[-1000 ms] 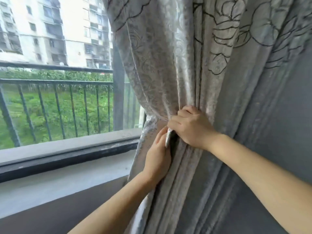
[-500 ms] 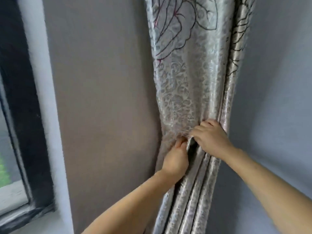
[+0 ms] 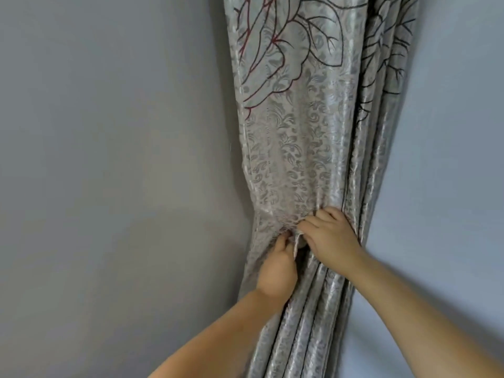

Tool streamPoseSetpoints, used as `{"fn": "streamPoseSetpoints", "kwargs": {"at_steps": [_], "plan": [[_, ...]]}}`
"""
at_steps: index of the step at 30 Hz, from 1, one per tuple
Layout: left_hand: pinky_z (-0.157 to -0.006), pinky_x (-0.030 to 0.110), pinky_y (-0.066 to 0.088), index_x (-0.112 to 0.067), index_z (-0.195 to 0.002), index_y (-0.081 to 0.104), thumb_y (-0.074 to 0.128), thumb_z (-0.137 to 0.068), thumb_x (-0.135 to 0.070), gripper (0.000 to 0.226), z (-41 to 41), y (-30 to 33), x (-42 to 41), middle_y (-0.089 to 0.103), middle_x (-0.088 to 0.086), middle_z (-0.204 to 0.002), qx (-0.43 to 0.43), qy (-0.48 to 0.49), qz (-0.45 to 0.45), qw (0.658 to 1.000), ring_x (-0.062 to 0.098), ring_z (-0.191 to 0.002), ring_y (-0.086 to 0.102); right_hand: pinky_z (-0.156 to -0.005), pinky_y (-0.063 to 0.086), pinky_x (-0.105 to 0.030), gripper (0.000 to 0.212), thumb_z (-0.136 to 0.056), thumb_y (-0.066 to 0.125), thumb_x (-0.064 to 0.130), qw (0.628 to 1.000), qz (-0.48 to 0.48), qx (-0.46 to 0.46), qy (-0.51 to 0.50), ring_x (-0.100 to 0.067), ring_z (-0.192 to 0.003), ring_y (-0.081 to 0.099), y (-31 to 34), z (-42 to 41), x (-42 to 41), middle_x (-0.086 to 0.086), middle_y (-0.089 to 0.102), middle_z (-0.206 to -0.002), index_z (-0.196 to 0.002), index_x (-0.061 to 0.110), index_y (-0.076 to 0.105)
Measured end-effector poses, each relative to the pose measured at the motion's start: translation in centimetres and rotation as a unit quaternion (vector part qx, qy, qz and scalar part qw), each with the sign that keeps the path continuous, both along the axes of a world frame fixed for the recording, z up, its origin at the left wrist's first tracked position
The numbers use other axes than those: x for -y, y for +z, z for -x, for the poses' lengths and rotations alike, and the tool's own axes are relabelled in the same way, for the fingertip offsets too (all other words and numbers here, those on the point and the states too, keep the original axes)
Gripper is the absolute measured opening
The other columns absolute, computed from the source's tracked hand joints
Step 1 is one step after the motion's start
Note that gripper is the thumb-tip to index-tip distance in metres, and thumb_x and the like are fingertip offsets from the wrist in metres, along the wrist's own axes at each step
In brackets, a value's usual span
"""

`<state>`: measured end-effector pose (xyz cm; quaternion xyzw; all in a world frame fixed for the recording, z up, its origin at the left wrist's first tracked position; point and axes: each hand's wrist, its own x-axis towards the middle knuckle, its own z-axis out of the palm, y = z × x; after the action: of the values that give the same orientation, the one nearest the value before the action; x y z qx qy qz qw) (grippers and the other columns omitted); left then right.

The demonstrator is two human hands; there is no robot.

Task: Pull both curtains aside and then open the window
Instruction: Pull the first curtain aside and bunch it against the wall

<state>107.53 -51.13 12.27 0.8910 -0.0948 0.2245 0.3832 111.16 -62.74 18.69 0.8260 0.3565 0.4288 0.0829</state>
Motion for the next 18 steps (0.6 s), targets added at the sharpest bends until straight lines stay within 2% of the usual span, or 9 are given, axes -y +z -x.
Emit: {"fn": "streamPoseSetpoints", "kwargs": {"at_steps": [4, 7, 9, 11, 13, 14, 15, 16, 18], "plan": [[-0.105, 0.037, 0.035, -0.009, -0.137, 0.031, 0.038, -0.094, -0.002, 0.044, 1.3, 0.4, -0.2, 0.028, 0.01, -0.149, -0.008, 0.011, 0.009, 1.0, 0.028, -0.13, 0.036, -0.084, 0.031, -0.028, 0.015, -0.076, 0.048, 0.012, 1.0, 0.019, -0.016, -0.01, -0.022, -0.067, 0.056, 0.3, 1.3, -0.1, 0.002, 0.062, -0.065, -0.071, 0.017, 0.062], [-0.109, 0.035, 0.031, -0.005, -0.136, 0.035, 0.04, -0.096, -0.011, 0.041, 3.8, -0.7, -2.2, 0.029, 0.012, -0.147, -0.008, -0.022, -0.01, 1.0, 0.028, -0.133, 0.033, -0.089, 0.029, -0.03, 0.012, -0.068, 0.062, 0.005, 0.999, 0.034, -0.019, -0.002, -0.025, -0.07, 0.059, 0.1, 3.3, -0.9, 0.0, 0.065, -0.068, -0.076, 0.014, 0.065], [-0.107, 0.025, 0.029, -0.007, -0.134, 0.038, 0.045, -0.095, -0.017, 0.041, 7.0, -2.1, -4.5, 0.032, 0.011, -0.145, -0.006, -0.024, -0.01, 1.0, 0.023, -0.132, 0.033, -0.094, 0.027, -0.033, 0.02, -0.064, 0.066, 0.003, 0.998, 0.026, -0.052, -0.001, -0.029, -0.078, 0.062, -0.4, 4.9, -1.8, -0.004, 0.07, -0.077, -0.082, 0.011, 0.067], [-0.099, 0.018, 0.031, -0.013, -0.131, 0.042, 0.048, -0.093, -0.023, 0.04, 11.2, -3.4, -7.3, 0.046, 0.009, -0.135, -0.002, 0.008, 0.029, 1.0, 0.015, -0.123, 0.043, -0.1, 0.021, -0.036, 0.031, -0.063, 0.068, 0.004, 0.996, 0.032, -0.08, 0.005, -0.031, -0.089, 0.063, -0.8, 6.8, -3.0, -0.01, 0.072, -0.088, -0.094, 0.009, 0.067], [-0.092, 0.015, 0.041, -0.018, -0.125, 0.048, 0.046, -0.088, -0.028, 0.039, 16.5, -4.5, -10.1, 0.057, 0.004, -0.119, 0.01, 0.063, 0.085, 0.994, -0.001, -0.107, 0.053, -0.109, 0.012, -0.038, 0.044, -0.071, 0.065, 0.011, 0.988, 0.073, -0.133, 0.022, -0.032, -0.106, 0.057, -1.2, 9.2, -4.6, -0.011, 0.067, -0.109, -0.114, 0.011, 0.059], [-0.087, 0.011, 0.043, -0.021, -0.121, 0.05, 0.045, -0.086, -0.029, 0.036, 19.3, -5.2, -11.5, 0.06, 0.0, -0.113, 0.013, 0.095, 0.109, 0.989, -0.009, -0.1, 0.053, -0.113, 0.006, -0.038, 0.049, -0.077, 0.059, 0.017, 0.978, 0.102, -0.175, 0.037, -0.029, -0.117, 0.05, -1.5, 10.5, -5.5, -0.008, 0.059, -0.124, -0.125, 0.016, 0.049], [-0.082, 0.008, 0.044, -0.027, -0.117, 0.051, 0.046, -0.085, -0.03, 0.033, 22.4, -5.7, -12.8, 0.062, -0.002, -0.108, 0.017, 0.128, 0.131, 0.983, -0.011, -0.097, 0.054, -0.116, 0.002, -0.039, 0.052, -0.083, 0.052, 0.023, 0.965, 0.127, -0.22, 0.064, -0.024, -0.126, 0.04, -1.9, 11.7, -6.5, -0.002, 0.048, -0.136, -0.133, 0.021, 0.037], [-0.08, 0.007, 0.044, -0.032, -0.113, 0.053, 0.047, -0.084, -0.034, 0.029, 25.5, -6.2, -13.9, 0.064, -0.004, -0.103, 0.021, 0.162, 0.151, 0.975, -0.008, -0.095, 0.056, -0.117, 0.003, -0.039, 0.053, -0.086, 0.047, 0.028, 0.949, 0.135, -0.267, 0.104, -0.019, -0.131, 0.034, -2.5, 13.0, -7.5, 0.003, 0.039, -0.142, -0.136, 0.026, 0.029], [-0.079, 0.01, 0.047, -0.041, -0.106, 0.056, 0.046, -0.08, -0.043, 0.028, 31.8, -6.8, -15.4, 0.067, -0.005, -0.096, 0.028, 0.23, 0.183, 0.955, 0.002, -0.092, 0.061, -0.111, 0.019, -0.034, 0.049, -0.088, 0.047, 0.031, 0.911, 0.088, -0.35, 0.201, -0.015, -0.128, 0.036, -3.9, 15.9, -9.7, 0.007, 0.04, -0.141, -0.134, 0.029, 0.032]]}}
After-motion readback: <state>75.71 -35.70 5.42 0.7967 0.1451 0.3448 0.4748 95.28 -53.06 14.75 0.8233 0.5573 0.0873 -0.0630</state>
